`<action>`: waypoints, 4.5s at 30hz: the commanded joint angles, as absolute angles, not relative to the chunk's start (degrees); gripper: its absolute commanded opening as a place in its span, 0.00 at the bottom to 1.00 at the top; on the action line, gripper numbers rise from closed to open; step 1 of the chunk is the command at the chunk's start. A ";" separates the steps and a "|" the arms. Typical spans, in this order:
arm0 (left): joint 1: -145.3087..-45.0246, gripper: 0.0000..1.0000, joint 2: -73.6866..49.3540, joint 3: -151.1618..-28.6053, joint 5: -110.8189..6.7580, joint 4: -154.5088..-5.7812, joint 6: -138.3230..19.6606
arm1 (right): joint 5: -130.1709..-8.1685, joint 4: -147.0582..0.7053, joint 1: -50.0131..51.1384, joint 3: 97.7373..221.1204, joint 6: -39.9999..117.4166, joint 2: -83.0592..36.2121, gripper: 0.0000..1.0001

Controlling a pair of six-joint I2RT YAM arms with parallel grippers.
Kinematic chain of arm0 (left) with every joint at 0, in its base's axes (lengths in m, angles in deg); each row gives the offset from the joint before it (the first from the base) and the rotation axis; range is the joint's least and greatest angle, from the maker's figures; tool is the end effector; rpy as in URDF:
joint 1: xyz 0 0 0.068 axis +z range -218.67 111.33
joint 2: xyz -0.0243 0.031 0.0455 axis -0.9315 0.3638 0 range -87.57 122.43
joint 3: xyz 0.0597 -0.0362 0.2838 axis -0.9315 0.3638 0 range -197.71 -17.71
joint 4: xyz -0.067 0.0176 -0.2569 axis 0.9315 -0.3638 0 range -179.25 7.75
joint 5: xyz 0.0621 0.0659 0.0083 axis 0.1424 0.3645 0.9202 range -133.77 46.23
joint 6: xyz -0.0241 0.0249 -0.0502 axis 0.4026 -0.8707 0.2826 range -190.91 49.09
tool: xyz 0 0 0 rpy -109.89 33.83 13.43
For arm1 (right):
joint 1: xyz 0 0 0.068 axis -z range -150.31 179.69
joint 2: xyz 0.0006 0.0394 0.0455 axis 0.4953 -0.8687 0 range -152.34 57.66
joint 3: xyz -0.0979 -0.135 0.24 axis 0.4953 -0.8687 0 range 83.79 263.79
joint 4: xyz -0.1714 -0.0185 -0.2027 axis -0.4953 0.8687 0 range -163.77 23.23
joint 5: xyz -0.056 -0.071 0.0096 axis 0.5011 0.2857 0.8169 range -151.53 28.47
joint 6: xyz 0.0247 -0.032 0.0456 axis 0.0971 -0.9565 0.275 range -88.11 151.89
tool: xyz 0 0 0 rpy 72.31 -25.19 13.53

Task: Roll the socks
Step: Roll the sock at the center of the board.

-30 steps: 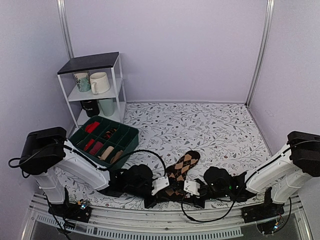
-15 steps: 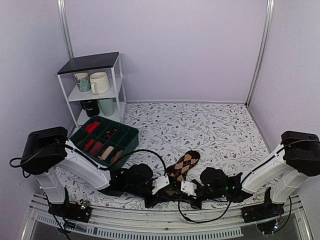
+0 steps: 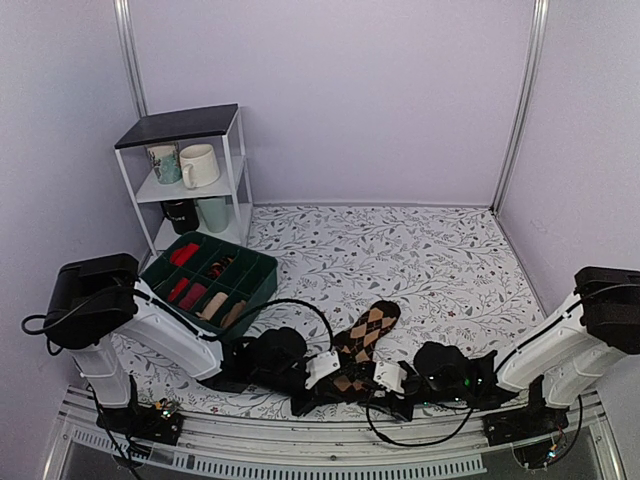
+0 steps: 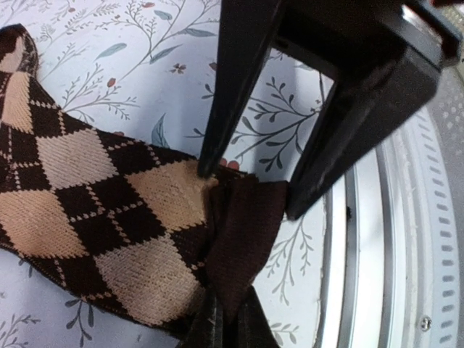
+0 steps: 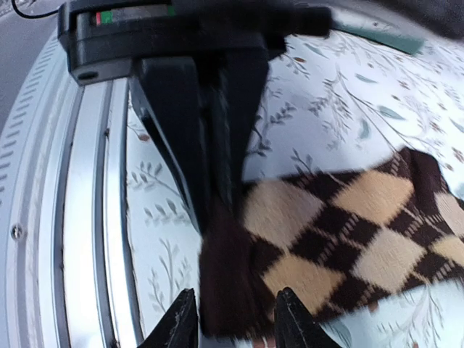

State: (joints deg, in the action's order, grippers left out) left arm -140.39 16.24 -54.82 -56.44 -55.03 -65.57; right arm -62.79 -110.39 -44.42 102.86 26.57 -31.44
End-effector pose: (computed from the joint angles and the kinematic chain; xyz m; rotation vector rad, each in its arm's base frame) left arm 0.0951 -0.3196 0.1081 1.4325 1.9582 -0.9225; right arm 0.0694 0.2476 0.1173 -1.4432 1.7164 0.7021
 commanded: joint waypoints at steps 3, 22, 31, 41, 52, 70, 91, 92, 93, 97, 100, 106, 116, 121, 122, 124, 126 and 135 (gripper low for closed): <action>-139.94 0.00 19.72 -53.70 -57.05 -62.05 -66.08 | -59.13 -116.58 -44.76 96.06 24.67 -23.41 0.39; -139.68 0.00 19.67 -53.50 -57.70 -62.64 -65.64 | -65.15 -126.30 -44.75 98.83 16.14 -36.94 0.40; -139.64 0.00 19.74 -53.57 -57.99 -62.41 -65.64 | -63.90 -122.93 -44.78 99.57 19.45 -40.09 0.31; -139.56 0.20 17.77 -53.20 -55.86 -58.59 -65.44 | -61.81 -120.85 -44.75 98.74 26.83 -41.56 0.00; -139.89 0.54 3.52 -43.63 -36.27 -32.70 -76.12 | -69.66 -118.31 -42.54 97.38 36.44 -38.37 0.00; -142.21 0.85 9.09 -28.46 -41.07 13.60 -98.24 | -89.42 -112.38 -33.67 99.21 56.51 -37.76 0.00; -146.62 0.66 13.18 -43.41 -47.82 -34.17 -100.71 | -96.02 -109.80 -30.10 103.88 60.18 -44.18 0.00; -146.61 0.65 14.14 -44.33 -47.66 -34.51 -101.01 | -96.21 -109.81 -30.00 104.07 60.23 -44.30 0.00; -146.61 0.65 15.08 -45.01 -47.18 -34.60 -101.36 | -96.24 -109.81 -29.91 104.05 60.28 -44.40 0.00; -146.62 0.67 16.80 -45.76 -45.34 -31.77 -102.38 | -96.33 -109.94 -29.81 103.71 60.19 -44.33 0.00; -146.63 0.69 17.25 -46.38 -45.99 -31.22 -103.13 | -96.18 -109.98 -29.68 103.34 60.18 -44.06 0.00; -146.62 0.61 19.89 -53.29 -47.23 -45.90 -102.84 | -95.77 -109.98 -29.52 103.00 61.47 -43.69 0.00; -146.29 0.61 20.51 -53.99 -46.50 -48.16 -100.27 | -93.88 -111.47 -29.54 101.55 65.55 -42.91 0.00; -146.12 0.61 21.54 -54.82 -45.55 -49.75 -98.30 | -92.35 -112.65 -29.49 100.04 67.70 -42.02 0.00; -146.11 0.61 21.38 -54.69 -45.13 -49.79 -97.92 | -92.13 -113.02 -29.46 99.65 68.47 -42.00 0.00; -146.19 0.60 20.82 -53.62 -44.17 -48.80 -97.27 | -92.02 -113.42 -29.50 99.25 69.62 -41.92 0.00; -146.23 0.60 19.76 -52.17 -42.37 -46.27 -96.84 | -91.94 -113.67 -29.48 98.94 70.63 -41.88 0.00; -146.69 0.52 12.78 -47.17 -40.32 -38.57 -97.93 | -91.77 -113.50 -29.52 98.06 74.10 -41.54 0.00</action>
